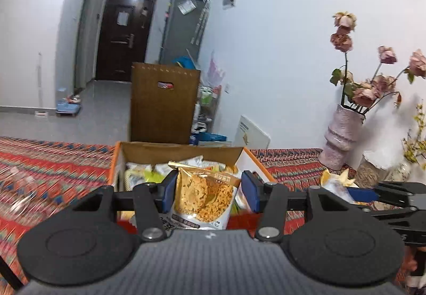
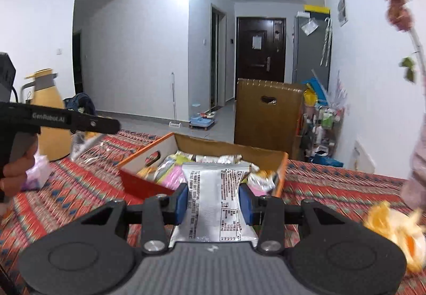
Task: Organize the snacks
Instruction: 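Carry both held packets into the box and open both tools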
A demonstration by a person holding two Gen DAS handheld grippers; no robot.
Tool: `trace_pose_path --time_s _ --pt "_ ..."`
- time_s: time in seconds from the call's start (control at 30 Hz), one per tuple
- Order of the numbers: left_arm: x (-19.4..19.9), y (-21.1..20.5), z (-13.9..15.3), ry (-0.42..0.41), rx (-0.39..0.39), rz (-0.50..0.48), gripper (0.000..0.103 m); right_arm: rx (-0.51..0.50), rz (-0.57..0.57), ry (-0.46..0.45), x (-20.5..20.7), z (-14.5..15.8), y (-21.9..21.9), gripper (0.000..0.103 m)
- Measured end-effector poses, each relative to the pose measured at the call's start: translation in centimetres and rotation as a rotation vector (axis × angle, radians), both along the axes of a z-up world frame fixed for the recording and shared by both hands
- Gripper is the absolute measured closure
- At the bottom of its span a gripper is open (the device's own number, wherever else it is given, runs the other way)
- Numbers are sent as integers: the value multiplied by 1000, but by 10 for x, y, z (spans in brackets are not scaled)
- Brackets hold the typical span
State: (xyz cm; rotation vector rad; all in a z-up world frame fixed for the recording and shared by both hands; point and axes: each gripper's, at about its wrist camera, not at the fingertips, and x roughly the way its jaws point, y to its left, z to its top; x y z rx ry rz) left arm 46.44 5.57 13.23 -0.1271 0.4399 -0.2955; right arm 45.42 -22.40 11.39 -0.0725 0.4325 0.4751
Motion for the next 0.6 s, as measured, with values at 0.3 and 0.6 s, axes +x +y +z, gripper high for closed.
trace_pose_path --time_s 0.3,0.6 --pt "158 5 -49 168 22 67 52 -179 -20 181 174 -68 81 63" --pt "244 8 -91 319 48 117 51 -231 -122 260 256 -85 83 63"
